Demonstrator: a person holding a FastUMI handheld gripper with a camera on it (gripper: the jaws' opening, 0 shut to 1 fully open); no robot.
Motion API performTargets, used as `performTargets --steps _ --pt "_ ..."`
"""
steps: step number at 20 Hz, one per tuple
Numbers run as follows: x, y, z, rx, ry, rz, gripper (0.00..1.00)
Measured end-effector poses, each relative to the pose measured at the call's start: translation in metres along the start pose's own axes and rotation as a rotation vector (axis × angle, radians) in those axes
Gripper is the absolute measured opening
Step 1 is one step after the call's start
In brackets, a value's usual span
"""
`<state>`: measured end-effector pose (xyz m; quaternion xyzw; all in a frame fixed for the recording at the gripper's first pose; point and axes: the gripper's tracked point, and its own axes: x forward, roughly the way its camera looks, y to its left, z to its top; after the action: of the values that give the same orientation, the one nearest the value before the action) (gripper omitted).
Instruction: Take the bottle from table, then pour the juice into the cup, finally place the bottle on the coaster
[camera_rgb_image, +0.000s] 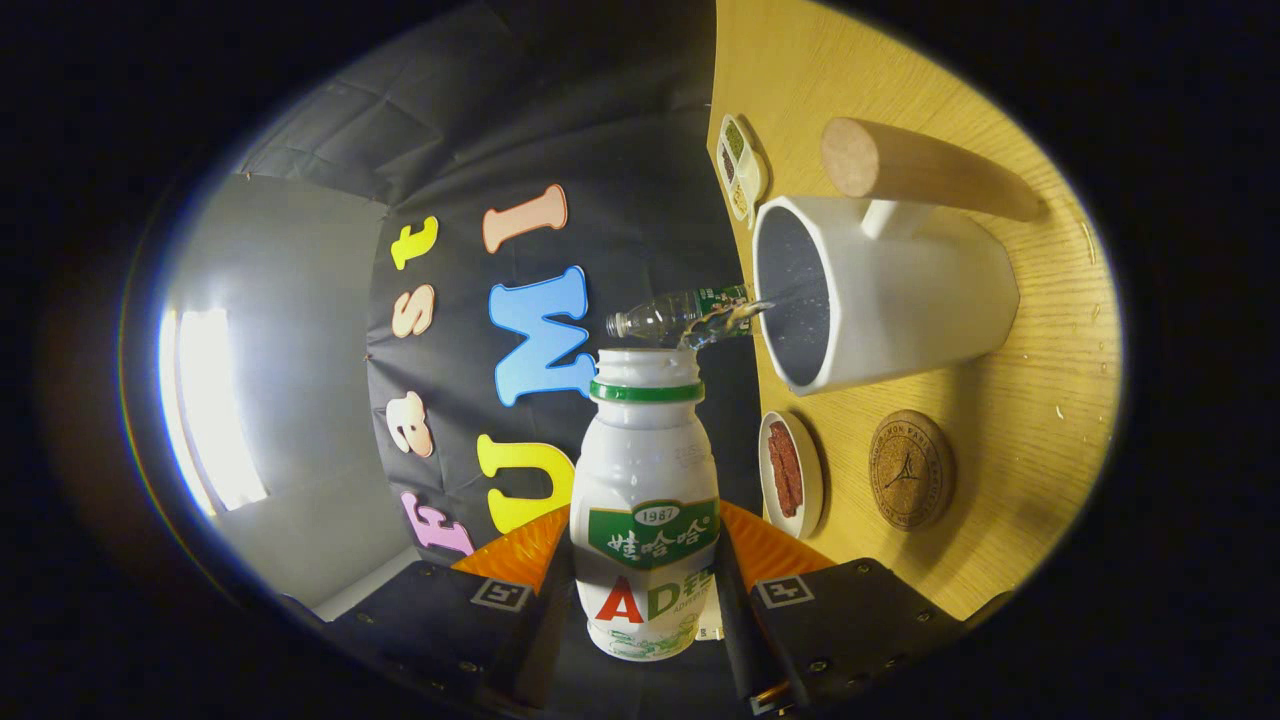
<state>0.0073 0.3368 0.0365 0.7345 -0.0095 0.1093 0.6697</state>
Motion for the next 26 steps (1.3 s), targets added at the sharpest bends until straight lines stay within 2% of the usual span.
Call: performTargets --steps 26 --pt "-0.0048 -0.0004 0.0013 0.052 -0.015 0.004 0.67"
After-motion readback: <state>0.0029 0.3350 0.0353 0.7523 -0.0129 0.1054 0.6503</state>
